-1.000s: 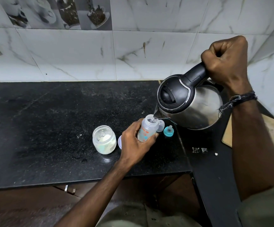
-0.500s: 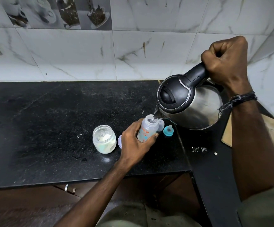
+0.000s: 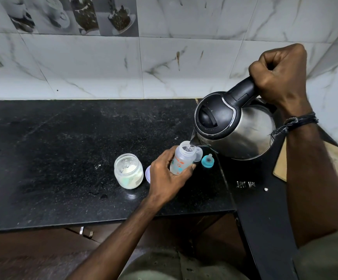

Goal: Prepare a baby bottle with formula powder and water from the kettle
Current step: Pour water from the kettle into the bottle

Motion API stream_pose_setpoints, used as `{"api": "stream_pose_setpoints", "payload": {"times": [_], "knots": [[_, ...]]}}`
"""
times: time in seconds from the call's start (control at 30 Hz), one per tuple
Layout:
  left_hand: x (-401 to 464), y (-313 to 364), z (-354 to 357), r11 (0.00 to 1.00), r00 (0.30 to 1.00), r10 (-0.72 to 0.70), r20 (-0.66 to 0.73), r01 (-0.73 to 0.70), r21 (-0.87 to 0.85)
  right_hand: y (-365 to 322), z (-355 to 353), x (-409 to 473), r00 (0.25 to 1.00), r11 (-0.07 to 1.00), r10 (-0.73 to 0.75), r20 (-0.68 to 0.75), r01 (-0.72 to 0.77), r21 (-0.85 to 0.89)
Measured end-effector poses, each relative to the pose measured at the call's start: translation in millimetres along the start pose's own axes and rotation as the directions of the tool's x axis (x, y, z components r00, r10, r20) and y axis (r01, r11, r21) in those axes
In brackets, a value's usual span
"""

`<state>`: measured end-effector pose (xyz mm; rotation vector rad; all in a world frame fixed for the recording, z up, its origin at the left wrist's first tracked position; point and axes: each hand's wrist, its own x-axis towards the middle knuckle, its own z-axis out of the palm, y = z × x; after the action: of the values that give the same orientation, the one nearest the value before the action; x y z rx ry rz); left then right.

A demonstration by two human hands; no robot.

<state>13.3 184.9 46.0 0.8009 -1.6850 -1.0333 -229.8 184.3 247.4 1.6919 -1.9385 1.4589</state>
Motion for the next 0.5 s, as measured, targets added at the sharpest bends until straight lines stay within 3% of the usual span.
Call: {"api": "stream_pose_setpoints", "payload": {"times": [0.5], "knots": [[2.0,-4.0,1.2,1.000,1.000,-0.006,0.005,0.006,0.017,-1.5,-1.5,-0.3,1.000,1.000,0.006,0.002,-0.006,0.008]]}}
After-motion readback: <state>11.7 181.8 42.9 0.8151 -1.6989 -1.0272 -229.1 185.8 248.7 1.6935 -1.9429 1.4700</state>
